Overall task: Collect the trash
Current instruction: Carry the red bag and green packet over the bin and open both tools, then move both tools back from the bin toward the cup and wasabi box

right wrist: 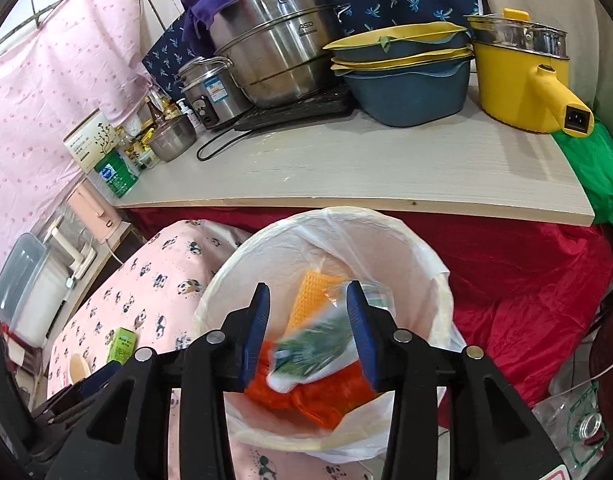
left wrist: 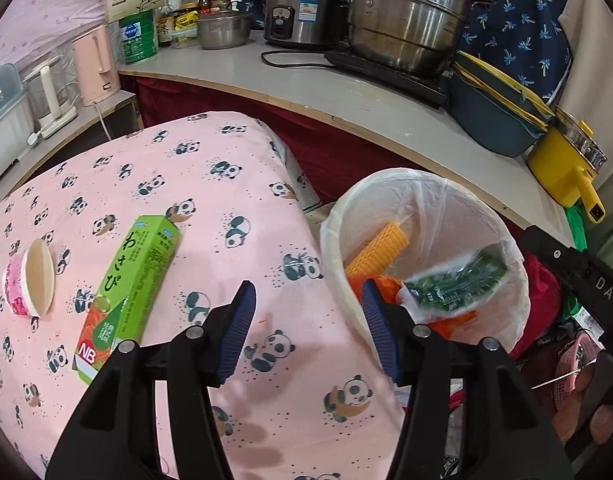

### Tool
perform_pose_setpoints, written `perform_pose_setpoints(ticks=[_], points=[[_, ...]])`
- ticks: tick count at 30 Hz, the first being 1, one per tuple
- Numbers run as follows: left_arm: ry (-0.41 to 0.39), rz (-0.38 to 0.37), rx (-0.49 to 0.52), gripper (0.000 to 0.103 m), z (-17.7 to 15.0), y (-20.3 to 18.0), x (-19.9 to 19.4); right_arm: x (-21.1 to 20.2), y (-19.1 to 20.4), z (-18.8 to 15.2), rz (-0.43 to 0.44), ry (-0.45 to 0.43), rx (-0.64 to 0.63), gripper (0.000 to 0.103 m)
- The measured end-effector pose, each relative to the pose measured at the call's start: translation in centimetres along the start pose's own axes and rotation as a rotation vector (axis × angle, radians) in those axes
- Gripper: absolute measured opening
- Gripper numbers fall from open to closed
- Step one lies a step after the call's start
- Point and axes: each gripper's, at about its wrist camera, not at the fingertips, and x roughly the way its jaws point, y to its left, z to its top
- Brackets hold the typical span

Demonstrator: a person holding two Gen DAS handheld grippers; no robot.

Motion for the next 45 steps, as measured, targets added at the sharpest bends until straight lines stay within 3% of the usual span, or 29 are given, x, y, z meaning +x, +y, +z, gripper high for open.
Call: perform_pose_setpoints(ticks=[22,26,36,42,45], points=[[-0.047,0.040,-0.064,0.055,-1.8,3.9,-3.7,-2.8,5.5,-2.9,0.070,0.024,-0.102,0.043],[-0.056,0.060,-0.091,0.061,-2.3,5.7,-4.5,-3.0,7.0,-3.7,0.089,0.029,-0.127,0.047],[-0.063,0.132,-0.165,0.061,-3.9,11.5,-6.2,-2.5,12.7,-6.5,0.148,0.078,-0.217,0.049],[-0.060,0.190,-0.220,0.062,-5.1,15.6,-6.9,-1.7,16.2,-8.5,0.180,0.108,-0.262,0.055],[-0.063,0.217,-0.253,0.067,-5.6,17.8,-7.2,-1.2,17.9,-9.5,0.195,0.126,-0.278,0.058]])
